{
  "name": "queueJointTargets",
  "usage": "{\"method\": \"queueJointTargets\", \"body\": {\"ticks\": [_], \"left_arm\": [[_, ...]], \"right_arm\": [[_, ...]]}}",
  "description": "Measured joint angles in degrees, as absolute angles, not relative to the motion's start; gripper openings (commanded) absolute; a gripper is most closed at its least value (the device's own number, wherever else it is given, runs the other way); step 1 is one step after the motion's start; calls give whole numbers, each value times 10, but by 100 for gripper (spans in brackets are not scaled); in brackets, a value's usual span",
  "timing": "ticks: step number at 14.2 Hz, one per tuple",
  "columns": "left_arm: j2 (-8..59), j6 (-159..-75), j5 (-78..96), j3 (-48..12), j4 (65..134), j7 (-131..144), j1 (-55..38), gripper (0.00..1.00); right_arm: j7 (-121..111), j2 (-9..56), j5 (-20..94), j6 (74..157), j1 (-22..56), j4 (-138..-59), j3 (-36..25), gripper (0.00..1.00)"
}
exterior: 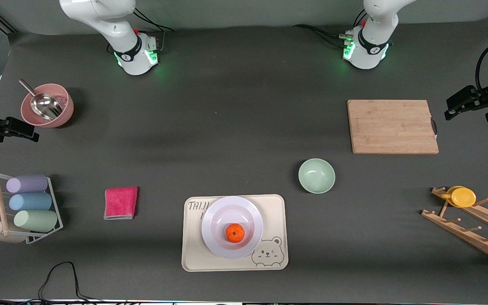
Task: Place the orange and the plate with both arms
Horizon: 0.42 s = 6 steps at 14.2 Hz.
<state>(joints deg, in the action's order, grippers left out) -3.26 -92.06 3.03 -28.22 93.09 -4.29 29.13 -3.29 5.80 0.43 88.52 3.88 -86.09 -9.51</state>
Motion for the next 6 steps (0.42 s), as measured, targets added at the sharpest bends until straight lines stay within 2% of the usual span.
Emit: {"method": "queueJointTargets", "body": {"ticks": [6], "left_arm": [[-30, -921, 36, -285, 932, -43, 290, 100]], "right_arm": [[-33, 58, 4, 885, 40, -861, -94, 100]]}}
